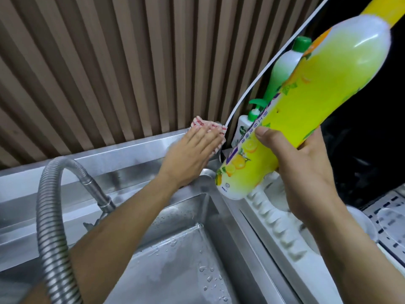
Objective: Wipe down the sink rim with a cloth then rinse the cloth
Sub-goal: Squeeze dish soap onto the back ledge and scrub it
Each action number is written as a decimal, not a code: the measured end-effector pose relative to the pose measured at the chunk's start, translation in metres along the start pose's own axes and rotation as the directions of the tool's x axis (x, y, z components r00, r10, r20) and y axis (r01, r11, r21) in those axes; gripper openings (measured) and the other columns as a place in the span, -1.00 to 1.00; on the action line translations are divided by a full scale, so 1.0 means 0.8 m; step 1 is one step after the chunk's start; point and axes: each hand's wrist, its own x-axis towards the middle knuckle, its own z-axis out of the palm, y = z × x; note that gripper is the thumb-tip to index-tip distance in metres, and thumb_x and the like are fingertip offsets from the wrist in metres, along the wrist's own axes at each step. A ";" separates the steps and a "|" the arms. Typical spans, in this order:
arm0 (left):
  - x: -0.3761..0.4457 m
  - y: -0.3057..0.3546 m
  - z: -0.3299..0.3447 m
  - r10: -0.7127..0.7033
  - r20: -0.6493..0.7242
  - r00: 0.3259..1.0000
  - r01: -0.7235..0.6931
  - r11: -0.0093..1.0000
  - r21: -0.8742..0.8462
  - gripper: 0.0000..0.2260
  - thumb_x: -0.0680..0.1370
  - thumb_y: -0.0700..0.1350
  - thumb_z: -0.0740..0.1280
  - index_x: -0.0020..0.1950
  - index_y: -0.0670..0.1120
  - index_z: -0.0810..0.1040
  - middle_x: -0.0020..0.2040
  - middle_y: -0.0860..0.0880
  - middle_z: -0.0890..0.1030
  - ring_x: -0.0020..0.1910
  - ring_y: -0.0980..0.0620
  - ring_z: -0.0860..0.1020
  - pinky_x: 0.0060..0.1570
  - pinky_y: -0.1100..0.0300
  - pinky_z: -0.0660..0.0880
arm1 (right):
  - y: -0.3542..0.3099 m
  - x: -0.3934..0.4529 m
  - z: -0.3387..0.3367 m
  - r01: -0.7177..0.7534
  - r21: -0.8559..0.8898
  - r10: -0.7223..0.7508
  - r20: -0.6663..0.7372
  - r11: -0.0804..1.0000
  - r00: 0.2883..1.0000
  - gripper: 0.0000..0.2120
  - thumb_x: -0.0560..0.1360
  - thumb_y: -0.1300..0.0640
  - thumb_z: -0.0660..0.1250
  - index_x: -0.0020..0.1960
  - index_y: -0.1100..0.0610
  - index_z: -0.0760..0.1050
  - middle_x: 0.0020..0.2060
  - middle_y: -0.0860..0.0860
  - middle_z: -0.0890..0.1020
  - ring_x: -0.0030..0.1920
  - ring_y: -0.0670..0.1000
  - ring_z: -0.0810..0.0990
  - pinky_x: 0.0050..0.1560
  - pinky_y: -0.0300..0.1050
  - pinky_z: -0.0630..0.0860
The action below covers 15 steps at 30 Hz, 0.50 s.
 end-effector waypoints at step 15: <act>-0.003 0.002 -0.017 0.114 0.104 0.988 -0.132 0.975 0.180 -0.34 0.68 -0.05 0.07 0.62 -0.13 -0.30 0.67 -0.13 -0.14 0.65 -0.18 -0.11 0.60 -0.11 -0.17 | 0.007 -0.018 -0.009 0.020 -0.084 -0.018 0.021 0.996 1.000 -0.52 0.49 0.11 0.54 0.30 -0.08 0.39 0.00 -0.21 0.70 -0.02 -0.22 0.69 -0.10 -0.38 0.58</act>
